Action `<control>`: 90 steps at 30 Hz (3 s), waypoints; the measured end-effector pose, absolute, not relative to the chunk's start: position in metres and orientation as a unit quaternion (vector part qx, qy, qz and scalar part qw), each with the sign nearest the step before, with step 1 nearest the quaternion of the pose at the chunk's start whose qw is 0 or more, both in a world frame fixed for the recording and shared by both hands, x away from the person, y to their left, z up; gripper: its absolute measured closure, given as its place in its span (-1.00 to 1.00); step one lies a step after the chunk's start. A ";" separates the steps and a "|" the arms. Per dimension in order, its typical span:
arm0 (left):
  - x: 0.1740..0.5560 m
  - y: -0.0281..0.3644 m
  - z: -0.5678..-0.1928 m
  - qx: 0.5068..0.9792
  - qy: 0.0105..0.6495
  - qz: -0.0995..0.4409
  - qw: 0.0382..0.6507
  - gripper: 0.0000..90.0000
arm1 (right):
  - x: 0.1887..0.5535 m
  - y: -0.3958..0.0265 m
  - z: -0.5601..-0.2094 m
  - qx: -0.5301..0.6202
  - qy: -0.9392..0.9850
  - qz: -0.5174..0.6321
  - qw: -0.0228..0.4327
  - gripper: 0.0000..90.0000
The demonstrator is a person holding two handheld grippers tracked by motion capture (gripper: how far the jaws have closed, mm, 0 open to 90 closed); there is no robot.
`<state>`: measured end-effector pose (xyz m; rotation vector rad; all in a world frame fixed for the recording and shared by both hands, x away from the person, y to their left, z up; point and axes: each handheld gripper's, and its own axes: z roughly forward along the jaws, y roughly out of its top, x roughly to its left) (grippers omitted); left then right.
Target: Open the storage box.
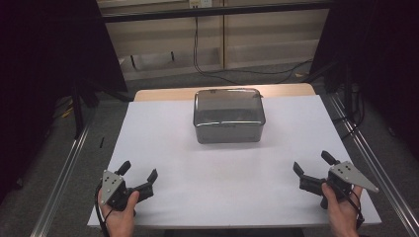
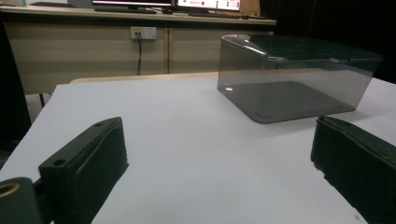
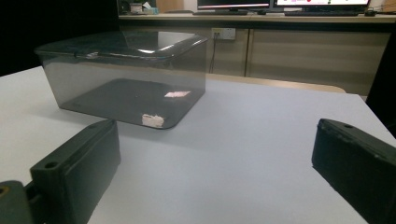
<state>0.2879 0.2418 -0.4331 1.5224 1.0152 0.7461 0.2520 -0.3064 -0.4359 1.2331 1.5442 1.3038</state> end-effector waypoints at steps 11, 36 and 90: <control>0.292 0.240 -0.434 0.648 0.432 0.308 0.546 -0.91 | 0.254 -0.306 -0.437 0.476 0.615 0.516 0.358 -0.99; 0.294 0.237 -0.432 0.643 0.421 0.303 0.563 -0.90 | 0.272 -0.273 -0.436 0.426 0.651 0.534 0.331 -1.00; 0.293 0.242 -0.433 0.653 0.420 0.289 0.560 -0.91 | 0.341 -0.186 -0.398 0.307 0.707 0.534 0.347 -0.96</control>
